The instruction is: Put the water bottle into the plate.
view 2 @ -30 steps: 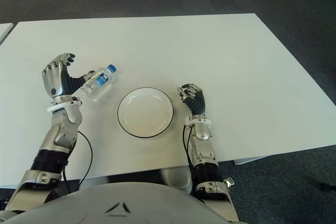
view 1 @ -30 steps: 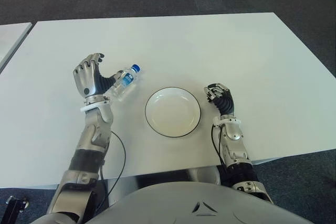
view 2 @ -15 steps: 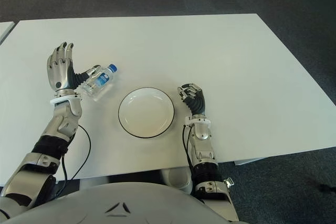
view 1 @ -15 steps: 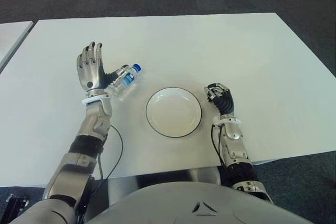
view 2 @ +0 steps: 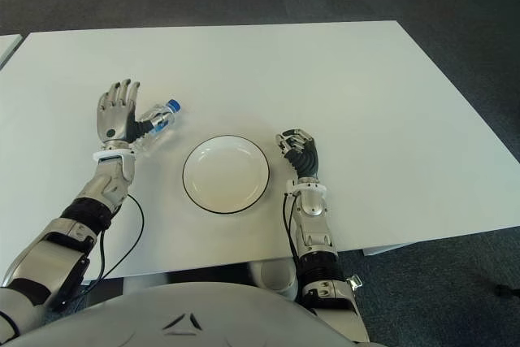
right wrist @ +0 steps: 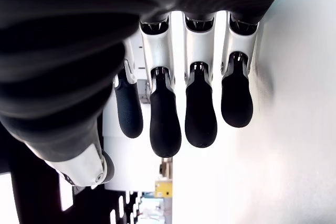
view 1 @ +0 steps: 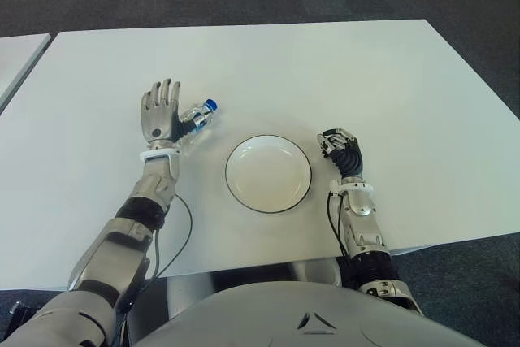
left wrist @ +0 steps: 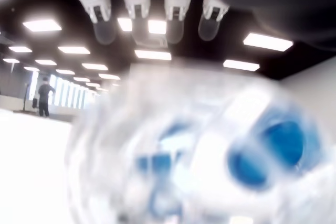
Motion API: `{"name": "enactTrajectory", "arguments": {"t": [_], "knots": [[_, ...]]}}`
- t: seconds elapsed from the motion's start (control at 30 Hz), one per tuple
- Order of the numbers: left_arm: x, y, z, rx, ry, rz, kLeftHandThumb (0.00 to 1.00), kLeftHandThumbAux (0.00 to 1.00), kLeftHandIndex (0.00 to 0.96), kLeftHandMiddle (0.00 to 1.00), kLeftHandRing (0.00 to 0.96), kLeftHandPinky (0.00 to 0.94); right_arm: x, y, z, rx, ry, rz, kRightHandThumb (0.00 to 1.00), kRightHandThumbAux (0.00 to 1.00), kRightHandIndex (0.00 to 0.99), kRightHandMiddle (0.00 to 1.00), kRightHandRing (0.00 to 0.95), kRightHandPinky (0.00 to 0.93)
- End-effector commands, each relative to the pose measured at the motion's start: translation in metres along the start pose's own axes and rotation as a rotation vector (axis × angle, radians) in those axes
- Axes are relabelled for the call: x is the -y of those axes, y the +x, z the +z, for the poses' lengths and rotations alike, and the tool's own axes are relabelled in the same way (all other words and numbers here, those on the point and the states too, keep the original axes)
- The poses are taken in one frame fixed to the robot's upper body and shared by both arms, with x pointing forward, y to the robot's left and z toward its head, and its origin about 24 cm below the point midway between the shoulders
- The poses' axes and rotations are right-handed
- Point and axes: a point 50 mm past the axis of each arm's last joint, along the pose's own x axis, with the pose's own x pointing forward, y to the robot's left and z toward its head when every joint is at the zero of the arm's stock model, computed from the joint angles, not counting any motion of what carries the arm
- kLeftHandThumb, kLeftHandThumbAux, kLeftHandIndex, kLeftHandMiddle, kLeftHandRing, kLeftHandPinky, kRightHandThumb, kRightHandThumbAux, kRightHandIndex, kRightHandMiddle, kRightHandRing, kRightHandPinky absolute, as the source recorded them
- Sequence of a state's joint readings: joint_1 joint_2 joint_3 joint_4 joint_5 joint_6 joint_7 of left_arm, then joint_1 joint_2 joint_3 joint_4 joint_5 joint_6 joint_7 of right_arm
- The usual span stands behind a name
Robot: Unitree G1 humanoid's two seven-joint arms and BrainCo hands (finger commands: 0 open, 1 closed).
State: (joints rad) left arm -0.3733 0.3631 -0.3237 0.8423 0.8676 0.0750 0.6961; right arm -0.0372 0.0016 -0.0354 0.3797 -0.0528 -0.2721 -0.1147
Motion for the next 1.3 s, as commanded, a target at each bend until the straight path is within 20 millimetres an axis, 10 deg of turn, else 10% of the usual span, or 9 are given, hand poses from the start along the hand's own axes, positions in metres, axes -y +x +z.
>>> {"name": "enactTrajectory", "arguments": {"t": [0.03,0.67,1.3], "knots": [[0.009,0.001,0.000,0.021,0.015,-0.084,0.445,0.099,0.000,0.000,0.000,0.000,-0.002,-0.003,-0.006,-0.043,-0.011,0.002,0.710,0.727,0.438,0.676,0.663,0.659],[0.042,-0.015,0.000,0.008,0.031,-0.392,0.444,0.116,0.000,0.000,0.000,0.000,-0.001,-0.004,-0.005,-0.032,-0.014,0.006,0.710,0.727,0.438,0.686,0.674,0.679],[0.053,-0.022,-0.012,-0.040,0.096,-0.616,0.635,0.383,0.000,0.008,0.000,0.048,-0.002,-0.005,-0.006,-0.038,-0.010,0.003,0.710,0.726,0.438,0.680,0.668,0.670]]}}
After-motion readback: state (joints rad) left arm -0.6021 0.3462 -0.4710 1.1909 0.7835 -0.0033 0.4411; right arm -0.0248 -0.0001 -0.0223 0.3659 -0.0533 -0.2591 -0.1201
